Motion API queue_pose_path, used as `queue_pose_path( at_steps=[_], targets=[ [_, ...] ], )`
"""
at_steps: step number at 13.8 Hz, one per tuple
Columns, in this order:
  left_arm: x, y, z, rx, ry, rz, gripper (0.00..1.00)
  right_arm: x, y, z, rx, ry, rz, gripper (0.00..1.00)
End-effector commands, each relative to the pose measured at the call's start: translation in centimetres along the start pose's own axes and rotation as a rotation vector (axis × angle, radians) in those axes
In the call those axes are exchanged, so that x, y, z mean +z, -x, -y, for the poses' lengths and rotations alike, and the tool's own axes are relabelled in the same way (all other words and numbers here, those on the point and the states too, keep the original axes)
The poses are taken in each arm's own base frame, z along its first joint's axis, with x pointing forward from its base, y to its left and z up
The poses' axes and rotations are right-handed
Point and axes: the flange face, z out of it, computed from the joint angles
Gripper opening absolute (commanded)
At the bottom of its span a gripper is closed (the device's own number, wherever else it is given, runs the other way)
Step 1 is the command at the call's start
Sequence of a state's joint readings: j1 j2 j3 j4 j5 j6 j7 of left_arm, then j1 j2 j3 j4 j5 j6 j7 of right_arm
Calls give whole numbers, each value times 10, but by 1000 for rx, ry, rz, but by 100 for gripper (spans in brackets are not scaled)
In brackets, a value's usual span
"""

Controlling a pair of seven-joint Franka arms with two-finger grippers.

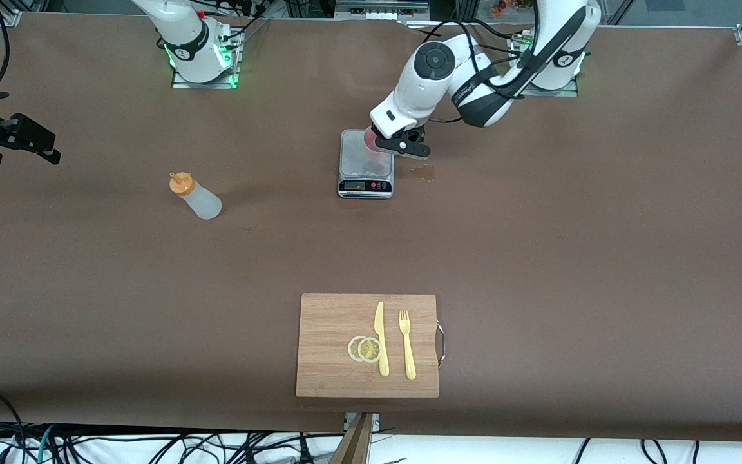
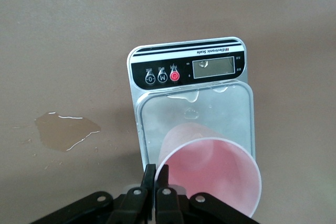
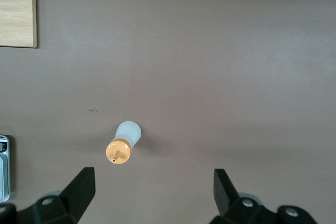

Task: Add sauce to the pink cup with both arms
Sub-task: 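Carry the pink cup with the left gripper over the scale, then lower the pink cup onto the scale and open the left gripper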

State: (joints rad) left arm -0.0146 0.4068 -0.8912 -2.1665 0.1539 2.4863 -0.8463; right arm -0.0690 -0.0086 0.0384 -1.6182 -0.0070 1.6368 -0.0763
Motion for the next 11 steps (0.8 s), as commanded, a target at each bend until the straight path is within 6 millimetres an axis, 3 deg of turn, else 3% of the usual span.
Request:
queue_pose_path(
  at_steps=[1,2,3,5,7,9,11],
  targets=[
    [9,-6,-9,1,-1,-9,0,-3,-1,0,12,-7,-5,100],
    [11,-4,-15,3,4,-3,0,-3,-1,0,12,-7,-5,100],
    [20,2,-21,2,4,14,11,-3,-1,0,12,-7,-5,100],
    [18,-8,-12,-11,-4,2,100,-3,-1,-1,14,-7,-7,100],
    [10,-10,-12,-21,-8,-10,100,-5,0,0,12,-6,-9,100],
    [-9,-12,-13,-34,-41,-24,100,-4,0,0,12,-6,-7,100],
    [-40,-28,-11,-46,-121,3,100,-4,0,-1,14,-6,-9,100]
  ],
)
